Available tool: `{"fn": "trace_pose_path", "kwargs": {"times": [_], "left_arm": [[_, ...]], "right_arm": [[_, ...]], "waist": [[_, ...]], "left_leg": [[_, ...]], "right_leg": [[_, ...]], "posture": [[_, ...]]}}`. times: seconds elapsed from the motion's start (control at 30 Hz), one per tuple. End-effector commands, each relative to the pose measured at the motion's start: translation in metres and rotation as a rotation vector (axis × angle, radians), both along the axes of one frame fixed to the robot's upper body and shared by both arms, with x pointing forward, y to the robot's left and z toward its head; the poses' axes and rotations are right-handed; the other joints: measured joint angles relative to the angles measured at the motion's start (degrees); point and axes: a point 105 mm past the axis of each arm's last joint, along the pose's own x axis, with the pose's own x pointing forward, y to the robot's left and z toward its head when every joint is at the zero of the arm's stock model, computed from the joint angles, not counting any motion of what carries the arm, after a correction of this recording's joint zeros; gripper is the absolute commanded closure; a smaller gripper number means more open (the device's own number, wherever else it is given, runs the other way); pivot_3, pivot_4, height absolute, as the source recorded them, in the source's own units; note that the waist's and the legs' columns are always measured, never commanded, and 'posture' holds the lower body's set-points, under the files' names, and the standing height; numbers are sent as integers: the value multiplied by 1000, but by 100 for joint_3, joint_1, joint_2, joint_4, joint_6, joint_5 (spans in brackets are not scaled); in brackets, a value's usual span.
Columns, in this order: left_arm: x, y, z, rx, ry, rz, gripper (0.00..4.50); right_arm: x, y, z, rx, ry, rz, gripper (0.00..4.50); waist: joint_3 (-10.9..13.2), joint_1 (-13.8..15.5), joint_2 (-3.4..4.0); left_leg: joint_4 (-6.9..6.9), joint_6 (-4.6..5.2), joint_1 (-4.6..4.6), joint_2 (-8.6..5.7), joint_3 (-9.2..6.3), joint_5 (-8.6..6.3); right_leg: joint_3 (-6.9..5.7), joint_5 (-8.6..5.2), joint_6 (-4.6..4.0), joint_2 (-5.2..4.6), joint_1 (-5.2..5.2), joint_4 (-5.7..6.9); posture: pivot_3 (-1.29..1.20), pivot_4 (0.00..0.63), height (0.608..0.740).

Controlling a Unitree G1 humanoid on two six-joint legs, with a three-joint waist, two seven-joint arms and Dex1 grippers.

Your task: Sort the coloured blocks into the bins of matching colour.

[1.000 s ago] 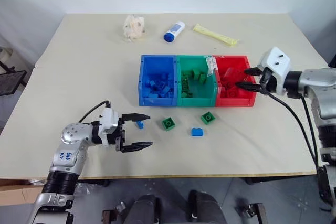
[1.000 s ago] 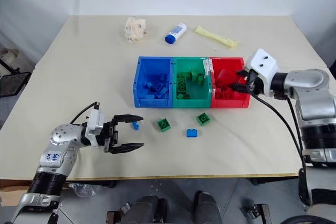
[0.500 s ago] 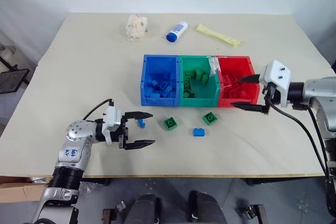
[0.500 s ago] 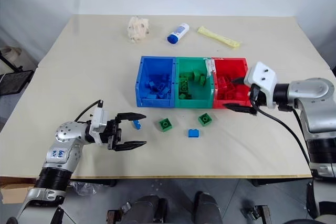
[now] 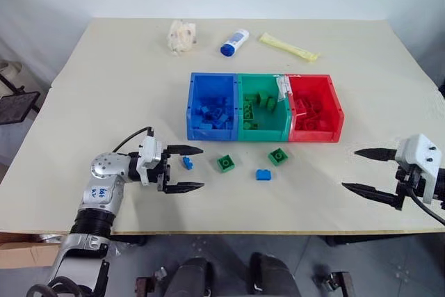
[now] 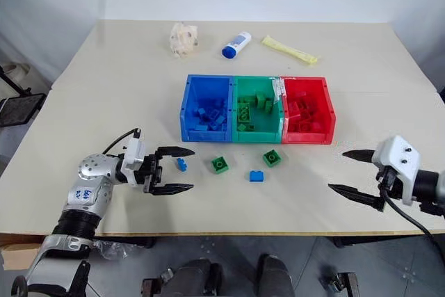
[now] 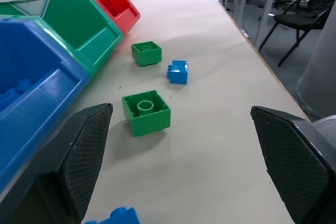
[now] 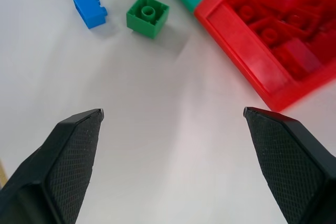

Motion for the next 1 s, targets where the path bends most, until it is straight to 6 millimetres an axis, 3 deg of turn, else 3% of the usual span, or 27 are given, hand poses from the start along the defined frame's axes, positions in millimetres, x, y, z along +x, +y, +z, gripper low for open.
{"fn": "trace_pose_path", "kwargs": {"times": [0.03, 0.43, 0.57, 0.87, 1.0], "left_arm": [[1, -1, 8, 3, -39, -14, 0], [-12, 14, 9, -7, -30, 45, 0], [-16, 21, 8, -22, -38, 85, 0], [-17, 24, 11, -65, -92, 117, 0], [-20, 25, 9, -55, -80, 105, 0]], "right_arm": [[1, 9, 9, 21, -46, 2, 23], [48, 83, -34, 230, -14, -4, 23], [70, 90, -50, 261, -7, -67, 23], [88, 107, -65, 332, 14, -107, 23], [87, 111, -62, 356, 2, -107, 928]], "waist": [[0, -20, 0], [-1, -21, 0], [-1, -16, 0], [-2, -63, 0], [-2, -79, 0]], "left_leg": [[-1, -1, 2, 2, 0, 0], [-2, -5, 0, 2, -7, -3], [-2, -5, -2, -2, -12, -2], [-4, -4, 0, 1, -6, -2], [-5, -5, 2, 1, -7, -2]], "right_leg": [[2, 0, 0, 1, 0, 0], [5, -1, -2, -3, -8, 4], [4, -1, -2, -4, -7, 7], [2, -1, -2, 4, -10, 14], [1, -1, -3, 4, -10, 18]], "posture": [[0, 150, 740], [0, 150, 740], [0, 150, 740], [0, 150, 740], [0, 150, 740]]}}
